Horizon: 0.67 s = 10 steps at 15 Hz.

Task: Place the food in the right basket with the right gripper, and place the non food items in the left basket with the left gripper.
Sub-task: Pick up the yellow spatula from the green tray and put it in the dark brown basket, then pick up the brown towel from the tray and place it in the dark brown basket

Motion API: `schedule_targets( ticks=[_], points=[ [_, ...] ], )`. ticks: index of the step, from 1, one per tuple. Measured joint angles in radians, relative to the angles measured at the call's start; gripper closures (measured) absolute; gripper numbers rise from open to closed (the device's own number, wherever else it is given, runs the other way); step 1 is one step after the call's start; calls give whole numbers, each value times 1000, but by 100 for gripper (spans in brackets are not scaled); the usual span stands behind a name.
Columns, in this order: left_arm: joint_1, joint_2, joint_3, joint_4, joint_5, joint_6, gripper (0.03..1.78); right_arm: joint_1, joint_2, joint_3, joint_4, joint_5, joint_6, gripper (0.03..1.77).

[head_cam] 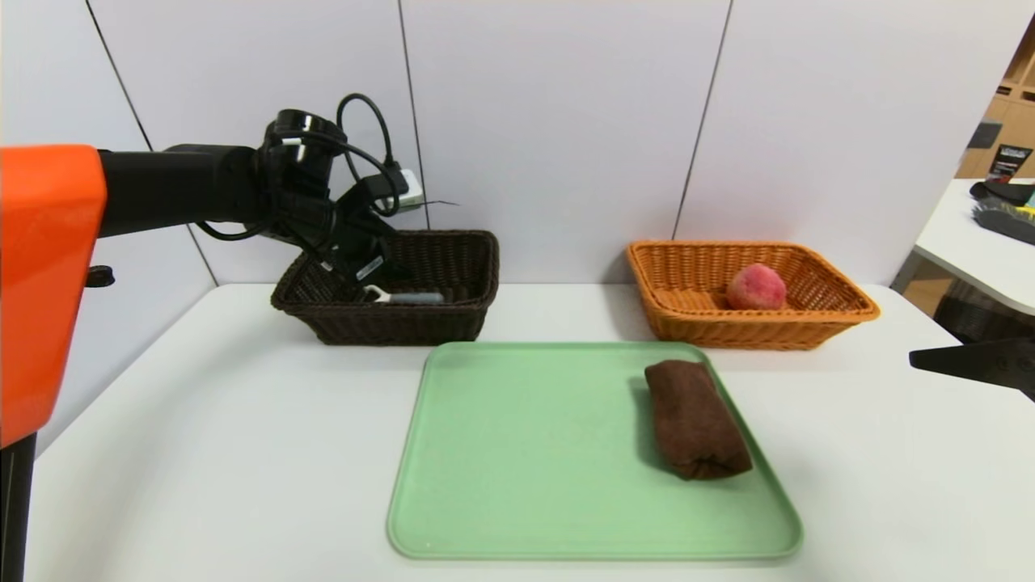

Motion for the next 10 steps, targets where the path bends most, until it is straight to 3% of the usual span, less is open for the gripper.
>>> schedule_targets(
  ticks=[3, 5, 10],
  points=[
    [-84, -57, 7, 5, 12, -284, 43, 0, 1, -1, 0, -1, 2, 11],
    [-169, -98, 10, 8, 69, -481, 36, -2, 2, -1, 0, -3, 3, 11],
    [-407, -147, 15, 65, 395, -879, 24, -3, 2, 5, 0, -3, 26, 11]
  ],
)
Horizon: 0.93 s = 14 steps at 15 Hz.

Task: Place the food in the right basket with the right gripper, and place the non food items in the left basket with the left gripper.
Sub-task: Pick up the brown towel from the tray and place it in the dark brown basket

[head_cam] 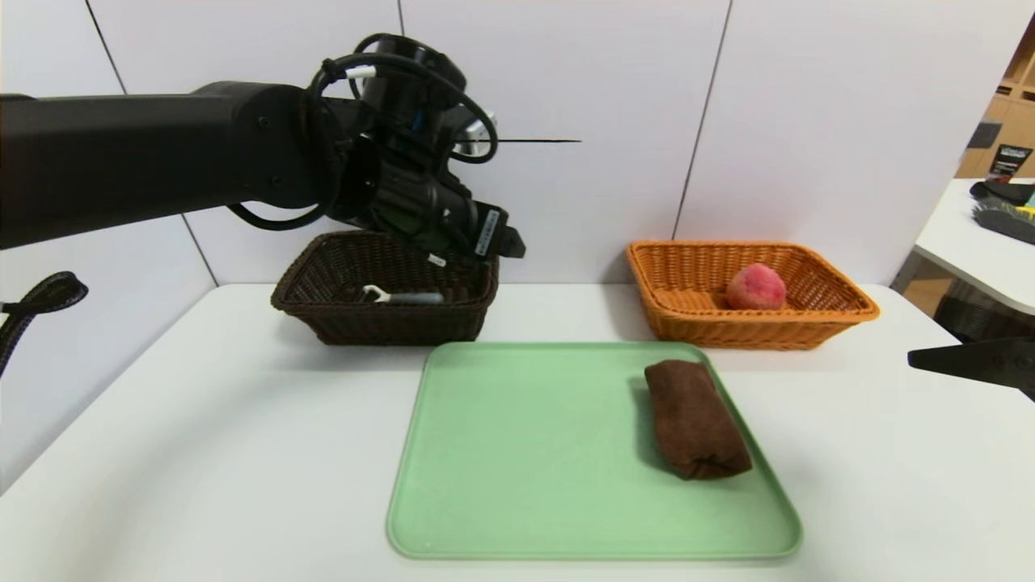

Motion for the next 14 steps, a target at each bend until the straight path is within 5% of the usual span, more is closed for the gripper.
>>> schedule_targets(
  ticks=[3, 6, 10, 14],
  points=[
    [-128, 1, 0, 56, 112, -208, 20, 0, -4, 7, 1, 0, 8, 11],
    [-217, 22, -3, 73, 152, -359, 17, 0, -17, 16, 2, -1, 10, 11],
    [-319, 68, -4, 74, 167, -473, 14, 0, -36, 34, 3, -1, 10, 11],
    [-386, 155, -10, 59, 254, -517, 14, 0, -44, 52, 1, -1, 11, 11]
  ],
)
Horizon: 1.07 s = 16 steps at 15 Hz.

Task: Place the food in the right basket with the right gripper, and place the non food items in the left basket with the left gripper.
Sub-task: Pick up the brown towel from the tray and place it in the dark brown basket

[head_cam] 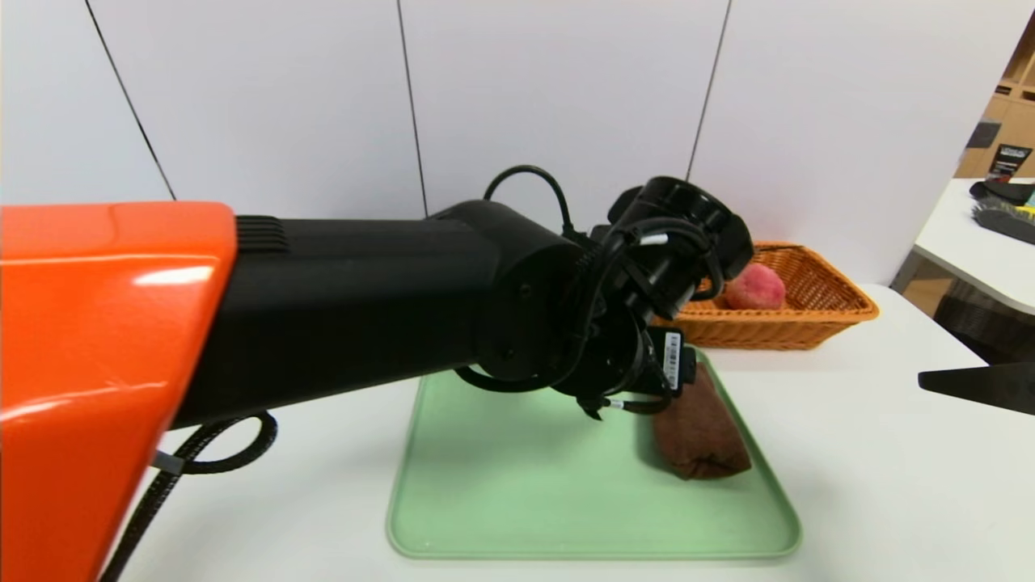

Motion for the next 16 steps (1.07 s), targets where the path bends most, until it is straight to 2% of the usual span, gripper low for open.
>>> schedule_targets(
  ticks=[5, 12, 13, 16],
  points=[
    [-35, 93, -3, -76, 54, -3, 12, 0, -2, 6, -1, 0, -1, 11],
    [-57, 142, -7, -198, 52, 77, 12, -1, -3, 20, -1, 0, -3, 11],
    [-63, 145, -7, -224, 48, 96, 33, -1, -3, 21, -1, 0, -3, 11],
    [-72, 148, -7, -255, 47, 120, 76, -1, -4, 22, -1, 0, -2, 11]
  ],
)
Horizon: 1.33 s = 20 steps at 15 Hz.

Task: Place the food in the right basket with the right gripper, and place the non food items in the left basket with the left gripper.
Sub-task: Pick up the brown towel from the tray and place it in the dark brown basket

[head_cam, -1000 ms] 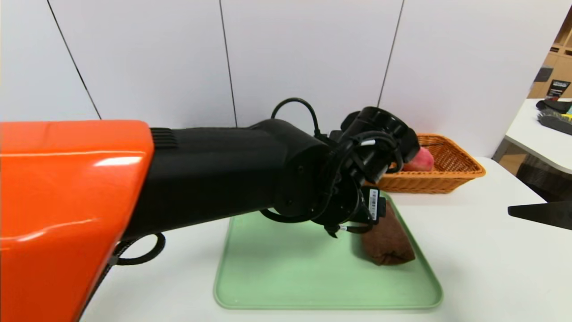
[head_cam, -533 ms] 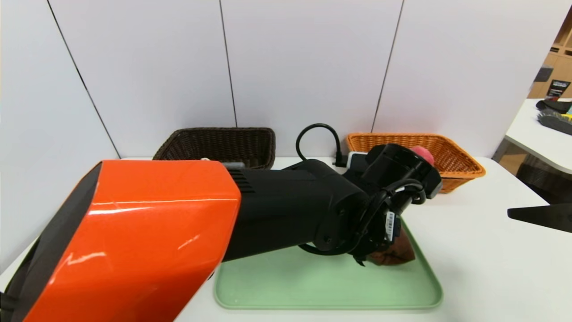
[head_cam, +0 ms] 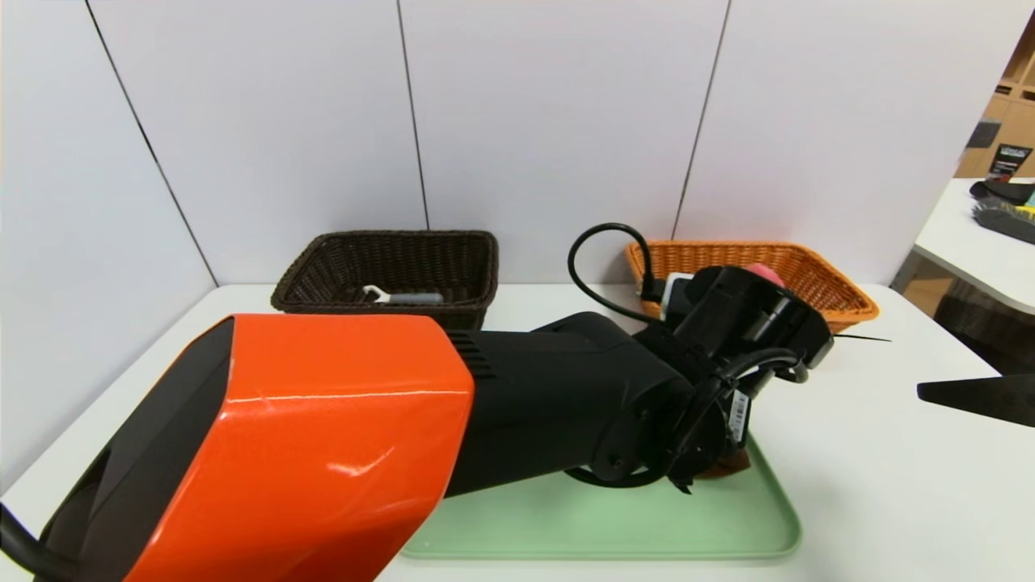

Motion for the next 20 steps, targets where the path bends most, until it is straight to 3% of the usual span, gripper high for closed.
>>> schedule_targets(
  ticks=[3, 4, 5, 12, 13, 17, 20],
  points=[
    [-1, 1, 0, -11, 0, 14, 107, 0, 0, -1, 0, 0, -1, 11],
    [-2, 5, 0, -24, 0, 23, 148, 0, 0, -2, 0, 0, -1, 11],
    [-2, 10, 0, -39, 0, 26, 174, 0, 0, -3, 0, 0, -2, 11],
    [-2, 5, 0, -5, -1, 110, 177, 0, 0, -4, 0, 0, 0, 11],
    [-2, 3, 0, -3, -2, 111, 167, 0, 0, -3, 0, -1, 1, 11],
    [-2, -6, 0, -26, -3, 111, 103, 0, -2, -3, 0, 0, 0, 11],
    [-5, -14, 0, -86, -7, 111, 74, 0, -6, -1, 0, 0, -1, 11]
  ],
)
